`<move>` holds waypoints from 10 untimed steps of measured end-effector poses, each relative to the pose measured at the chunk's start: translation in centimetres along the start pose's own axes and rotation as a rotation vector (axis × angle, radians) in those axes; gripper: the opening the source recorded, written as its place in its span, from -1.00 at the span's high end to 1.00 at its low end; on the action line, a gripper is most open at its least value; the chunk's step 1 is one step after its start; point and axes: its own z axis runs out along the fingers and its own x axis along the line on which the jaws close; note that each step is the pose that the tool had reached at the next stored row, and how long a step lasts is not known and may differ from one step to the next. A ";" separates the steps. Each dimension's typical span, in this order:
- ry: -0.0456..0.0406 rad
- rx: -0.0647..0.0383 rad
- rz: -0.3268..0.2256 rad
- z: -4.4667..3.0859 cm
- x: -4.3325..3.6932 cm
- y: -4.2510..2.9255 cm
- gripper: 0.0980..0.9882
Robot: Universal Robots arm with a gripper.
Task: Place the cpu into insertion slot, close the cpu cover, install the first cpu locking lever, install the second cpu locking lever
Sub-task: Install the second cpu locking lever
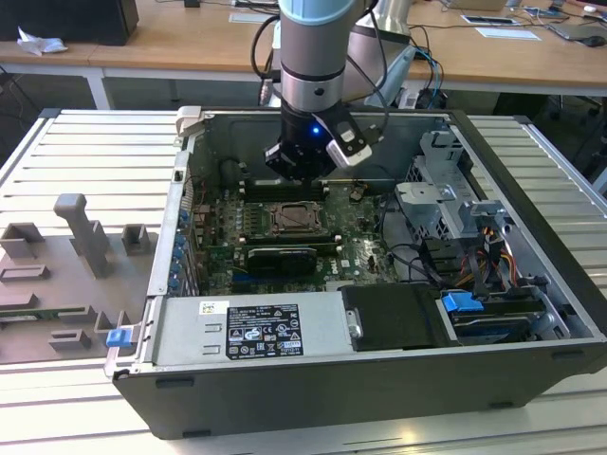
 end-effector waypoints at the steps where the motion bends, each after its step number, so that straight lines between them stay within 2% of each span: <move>1: 0.0000 0.000 0.000 -0.01 0.01 -0.11 0.98; 6: 0.0001 0.000 0.000 -0.18 0.02 -0.22 0.98; 10: 0.0001 0.001 0.000 -1.38 -0.05 -0.06 0.98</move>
